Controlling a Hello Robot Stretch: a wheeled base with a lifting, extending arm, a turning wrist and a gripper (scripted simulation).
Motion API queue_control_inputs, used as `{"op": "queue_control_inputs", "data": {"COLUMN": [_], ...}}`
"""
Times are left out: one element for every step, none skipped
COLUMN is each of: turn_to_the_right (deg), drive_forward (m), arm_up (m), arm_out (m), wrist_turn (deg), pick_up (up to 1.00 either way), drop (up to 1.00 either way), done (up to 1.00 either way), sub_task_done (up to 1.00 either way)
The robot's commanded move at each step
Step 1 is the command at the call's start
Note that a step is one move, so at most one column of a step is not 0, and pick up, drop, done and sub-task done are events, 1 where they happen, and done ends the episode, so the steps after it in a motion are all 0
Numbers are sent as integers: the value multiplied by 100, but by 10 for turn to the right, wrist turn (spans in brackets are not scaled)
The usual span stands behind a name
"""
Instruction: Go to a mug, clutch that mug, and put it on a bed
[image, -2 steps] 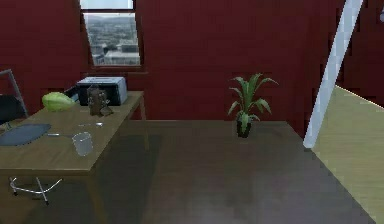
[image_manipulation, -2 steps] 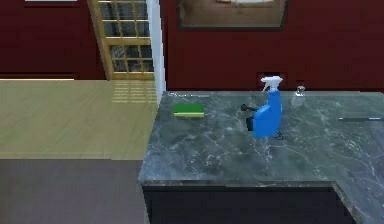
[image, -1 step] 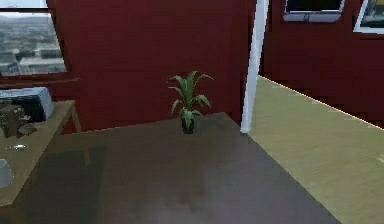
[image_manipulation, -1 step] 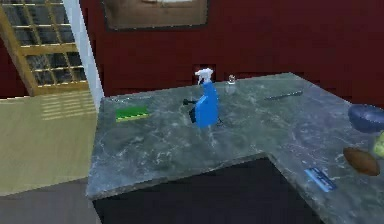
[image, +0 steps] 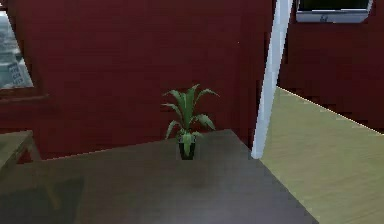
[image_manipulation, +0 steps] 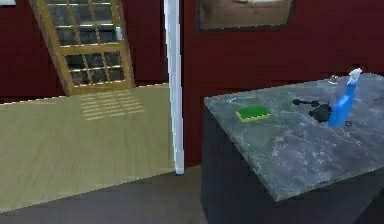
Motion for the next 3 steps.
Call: {"op": "queue_control_inputs", "data": {"turn_to_the_right": [-450,-450,-450], "drive_forward": [0,0,0], "arm_up": [0,0,0], "arm_out": [0,0,0], "wrist_turn": [0,0,0], "pick_up": [0,0,0], "drop": [0,0,0], "done": [0,0,0], "sub_task_done": [0,0,0]}}
